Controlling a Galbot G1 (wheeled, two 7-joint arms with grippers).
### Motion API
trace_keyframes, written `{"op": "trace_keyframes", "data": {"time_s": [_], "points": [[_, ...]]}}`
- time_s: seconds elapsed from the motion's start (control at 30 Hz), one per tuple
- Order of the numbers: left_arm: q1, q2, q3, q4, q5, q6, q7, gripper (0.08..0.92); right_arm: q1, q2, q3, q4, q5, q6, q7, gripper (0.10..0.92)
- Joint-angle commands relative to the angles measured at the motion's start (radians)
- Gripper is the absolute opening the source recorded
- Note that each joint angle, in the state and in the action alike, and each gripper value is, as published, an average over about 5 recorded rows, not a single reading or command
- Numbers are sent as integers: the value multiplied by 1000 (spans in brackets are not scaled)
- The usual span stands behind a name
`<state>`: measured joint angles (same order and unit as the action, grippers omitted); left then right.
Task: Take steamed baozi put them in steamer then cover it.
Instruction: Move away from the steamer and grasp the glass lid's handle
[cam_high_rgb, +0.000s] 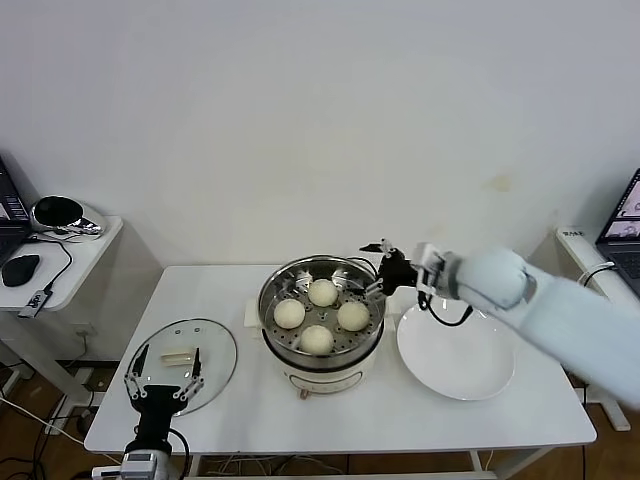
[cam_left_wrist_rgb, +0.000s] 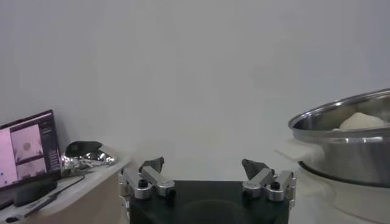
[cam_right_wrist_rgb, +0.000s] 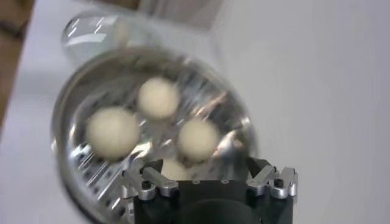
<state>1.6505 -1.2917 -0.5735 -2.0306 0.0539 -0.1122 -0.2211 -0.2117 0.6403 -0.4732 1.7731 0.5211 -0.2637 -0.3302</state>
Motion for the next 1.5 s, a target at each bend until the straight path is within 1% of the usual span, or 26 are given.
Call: {"op": "trace_keyframes", "data": {"time_s": [0.03, 0.27, 0.4, 0.5, 0.57, 0.63, 0.8, 0.93, 1.03, 1.23, 1.5], "points": [[4, -8, 8, 6, 8, -9, -1, 823, -940, 243, 1009, 41, -290, 447, 128, 823], [3, -26, 27, 34, 70, -52, -22, 823, -1083, 540, 1273, -4, -345, 610, 79, 823], [-4, -36, 27, 71, 211, -80, -68, 823, -1141, 659, 1359, 28, -340, 597, 84, 823], [-10, -29, 7, 106, 404, -68, -112, 823, -1191, 706, 1404, 61, -331, 558, 98, 823], [-12, -1, -15, 132, 538, -47, -125, 823, -1221, 716, 1426, 74, -331, 538, 109, 823], [-11, 42, -41, 156, 652, -22, -123, 823, -1245, 718, 1454, 84, -334, 523, 112, 823], [37, 196, -110, 200, 932, 25, -94, 823, -1286, 731, 1544, 103, -362, 497, 113, 823], [63, 256, -148, 232, 1078, 24, -77, 823, -1314, 753, 1581, 112, -360, 492, 119, 823], [24, 271, -132, 278, 1125, 17, -75, 823, -1333, 769, 1593, 111, -360, 496, 127, 823], [-118, 269, -55, 392, 1175, -5, -70, 823, -1340, 791, 1591, 107, -366, 531, 140, 823], [-279, 291, 17, 502, 1173, -14, -49, 823, -1341, 819, 1579, 109, -377, 539, 149, 823]]}}
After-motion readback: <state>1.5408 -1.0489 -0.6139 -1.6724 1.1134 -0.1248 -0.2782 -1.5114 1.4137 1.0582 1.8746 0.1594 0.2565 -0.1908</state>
